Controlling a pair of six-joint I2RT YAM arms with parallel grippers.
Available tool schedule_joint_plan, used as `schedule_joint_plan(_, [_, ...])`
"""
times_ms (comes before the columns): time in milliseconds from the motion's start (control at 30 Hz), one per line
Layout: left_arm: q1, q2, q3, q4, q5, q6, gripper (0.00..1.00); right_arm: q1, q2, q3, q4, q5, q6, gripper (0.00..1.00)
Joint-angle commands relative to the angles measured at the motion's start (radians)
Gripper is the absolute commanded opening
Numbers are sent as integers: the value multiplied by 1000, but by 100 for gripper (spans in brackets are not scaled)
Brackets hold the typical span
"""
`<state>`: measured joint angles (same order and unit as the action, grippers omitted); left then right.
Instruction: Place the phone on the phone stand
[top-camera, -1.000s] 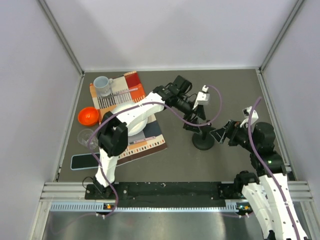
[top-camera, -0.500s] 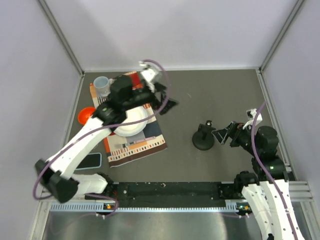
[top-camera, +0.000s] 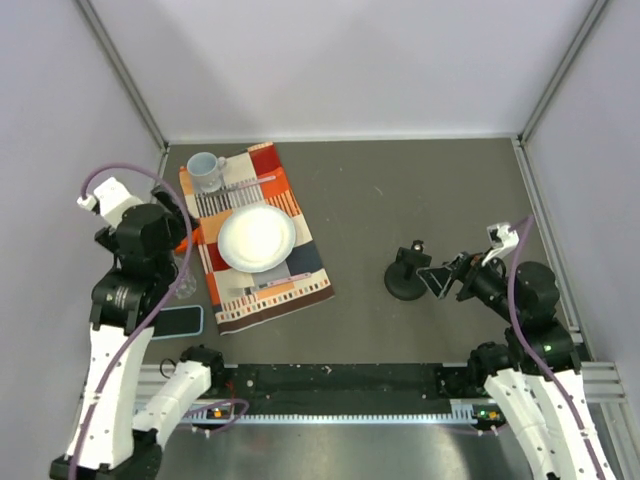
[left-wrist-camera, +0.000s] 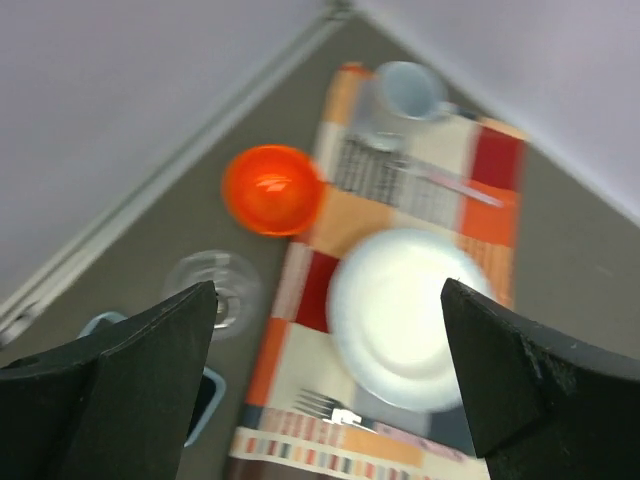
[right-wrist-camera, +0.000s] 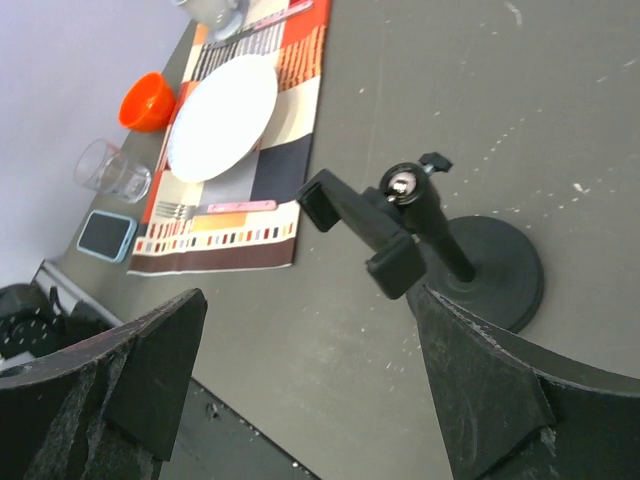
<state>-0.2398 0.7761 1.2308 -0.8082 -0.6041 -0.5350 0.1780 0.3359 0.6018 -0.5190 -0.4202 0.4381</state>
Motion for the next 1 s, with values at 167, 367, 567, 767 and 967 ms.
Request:
schedule_joint_plan(167, [515,181,-7,-322,-94,-244,98,98,-21,44,1,66,-10,86])
schedule_joint_plan(367, [707,250,-19,-385,-42,-393,99,103,-26,64,-19,61,-24,87])
schedule_joint_plan(567, [826,322,-68,-353,12,-499,99,103,-24,65,-26,49,-21,87])
schedule_joint_plan(767, [841,365,-224,-258,87,-577,99,103,-21,62,-27,40,-24,87])
schedule_joint_plan(967, [847,380,-301,-200,107,-598,99,103,-31,59,-26,40,-22,87])
